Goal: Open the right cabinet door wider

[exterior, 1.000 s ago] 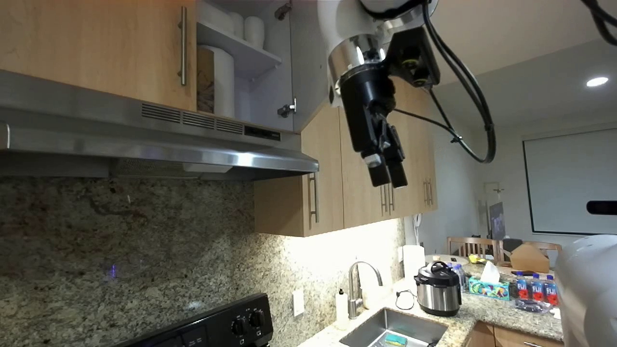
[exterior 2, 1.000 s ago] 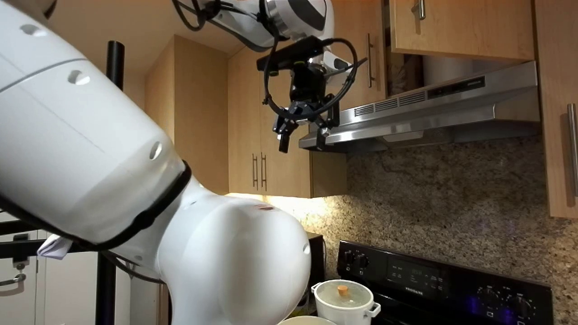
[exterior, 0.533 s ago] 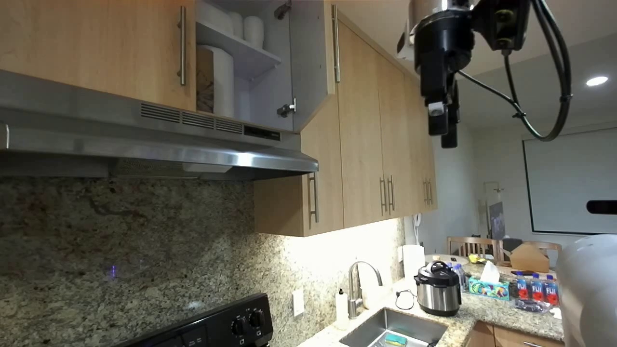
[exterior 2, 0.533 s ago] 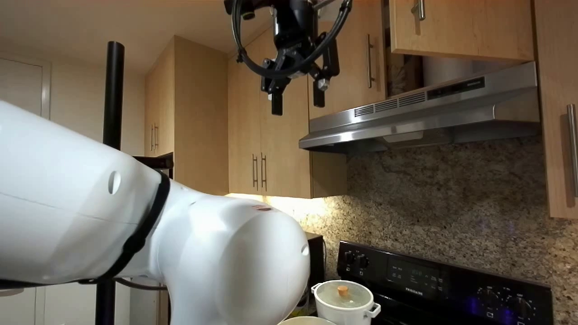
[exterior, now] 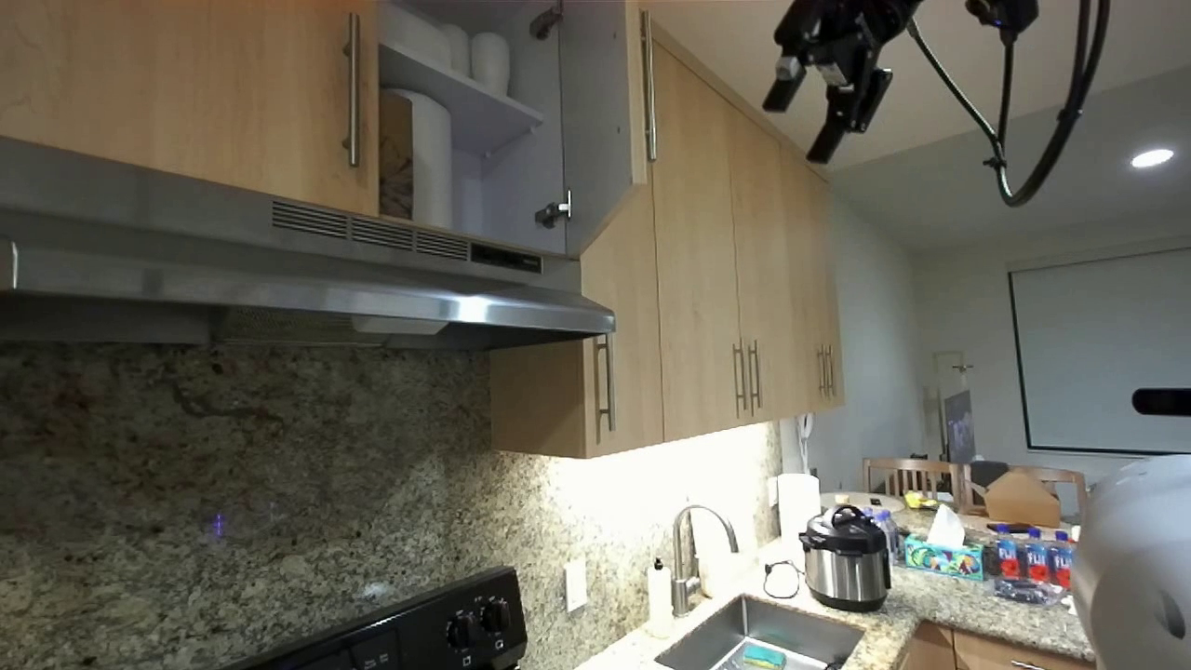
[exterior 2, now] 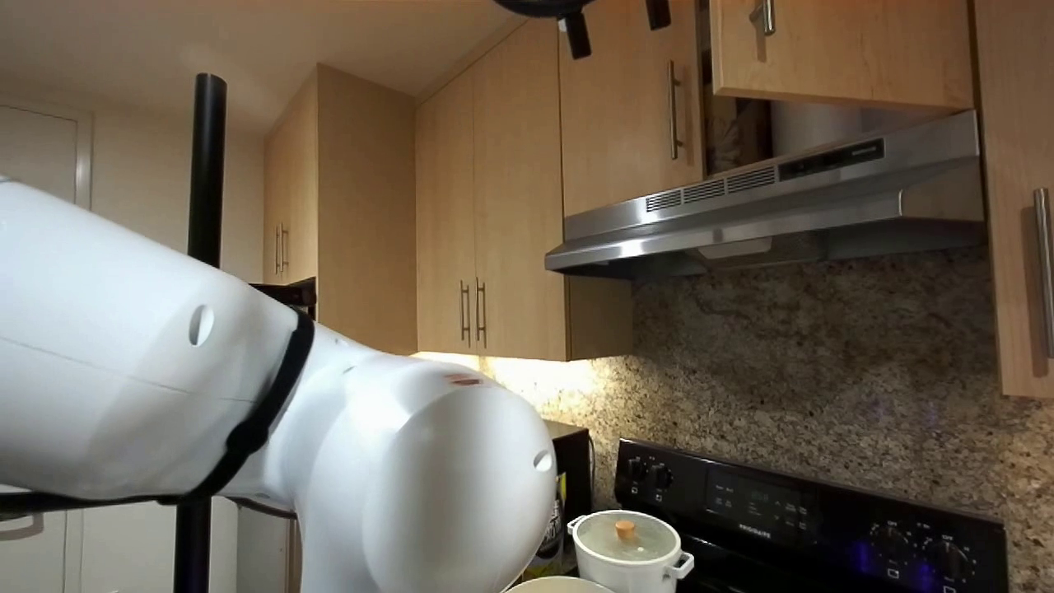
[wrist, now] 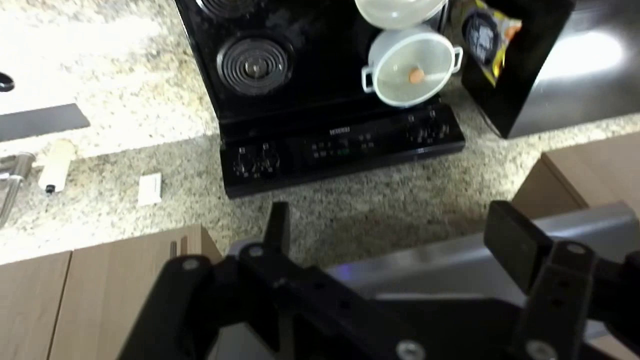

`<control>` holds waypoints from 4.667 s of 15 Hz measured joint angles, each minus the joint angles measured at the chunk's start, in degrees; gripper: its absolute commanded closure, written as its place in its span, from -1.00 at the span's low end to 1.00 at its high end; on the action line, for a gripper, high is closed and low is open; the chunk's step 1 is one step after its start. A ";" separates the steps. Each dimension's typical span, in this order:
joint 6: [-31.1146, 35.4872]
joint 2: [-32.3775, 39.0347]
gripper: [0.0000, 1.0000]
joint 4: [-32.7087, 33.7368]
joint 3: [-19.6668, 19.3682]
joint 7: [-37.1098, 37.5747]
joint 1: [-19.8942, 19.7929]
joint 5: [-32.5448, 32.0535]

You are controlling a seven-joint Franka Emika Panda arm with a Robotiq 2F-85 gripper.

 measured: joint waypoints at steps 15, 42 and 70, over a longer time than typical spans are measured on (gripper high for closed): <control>28.07 22.89 -1.00 23.16 1.88 25.99 -11.84 4.37; 22.91 31.83 -1.00 34.50 -7.63 21.08 -6.54 15.87; 4.48 17.40 -1.00 -7.84 26.28 27.95 -9.01 6.10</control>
